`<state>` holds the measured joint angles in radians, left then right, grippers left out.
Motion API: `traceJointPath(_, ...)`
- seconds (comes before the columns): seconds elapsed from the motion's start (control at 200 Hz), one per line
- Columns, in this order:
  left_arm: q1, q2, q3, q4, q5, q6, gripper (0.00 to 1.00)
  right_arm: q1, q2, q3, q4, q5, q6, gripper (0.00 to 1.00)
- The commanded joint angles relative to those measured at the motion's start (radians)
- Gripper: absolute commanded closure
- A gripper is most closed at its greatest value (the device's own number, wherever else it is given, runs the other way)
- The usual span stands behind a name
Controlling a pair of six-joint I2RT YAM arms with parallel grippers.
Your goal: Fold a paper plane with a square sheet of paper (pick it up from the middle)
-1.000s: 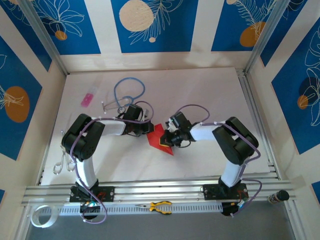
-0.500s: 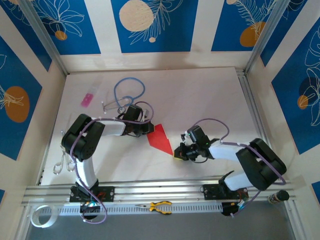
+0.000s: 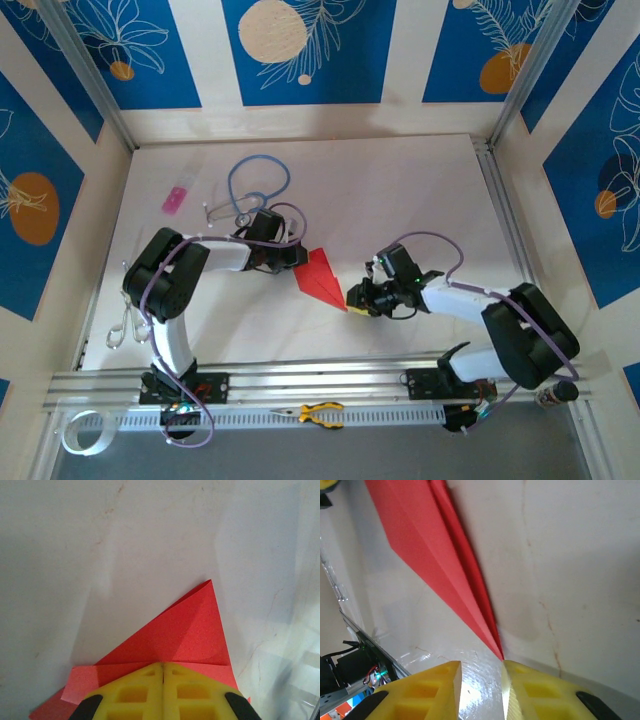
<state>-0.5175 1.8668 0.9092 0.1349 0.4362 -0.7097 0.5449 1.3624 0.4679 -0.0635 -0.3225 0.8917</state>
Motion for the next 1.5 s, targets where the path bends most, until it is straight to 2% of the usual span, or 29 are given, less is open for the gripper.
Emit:
traceJointPath(0.0,0.017,0.032,-0.026,-0.083,-0.042,-0.013,0.96,0.005,0.041,0.021,0.010,-0.033,0.035,0.72)
traceJointPath(0.355,0.017,0.031,-0.029,-0.078,-0.036,-0.018,0.96,0.022,0.097,0.017,0.089,-0.067,0.056,0.73)
traceJointPath(0.95,0.018,0.032,-0.033,-0.061,-0.027,-0.024,0.96,0.006,0.096,-0.002,0.207,-0.057,0.076,0.75)
traceJointPath(1.246,0.018,0.026,-0.037,-0.046,-0.012,-0.028,0.96,-0.003,0.102,-0.006,0.236,-0.064,0.073,0.80)
traceJointPath(1.376,0.017,0.012,-0.039,-0.031,0.004,-0.037,0.95,-0.008,0.099,-0.012,0.236,-0.065,0.068,0.86)
traceJointPath(1.496,0.018,-0.029,-0.040,-0.021,0.013,-0.041,0.86,-0.013,0.084,-0.017,0.227,-0.069,0.051,0.92)
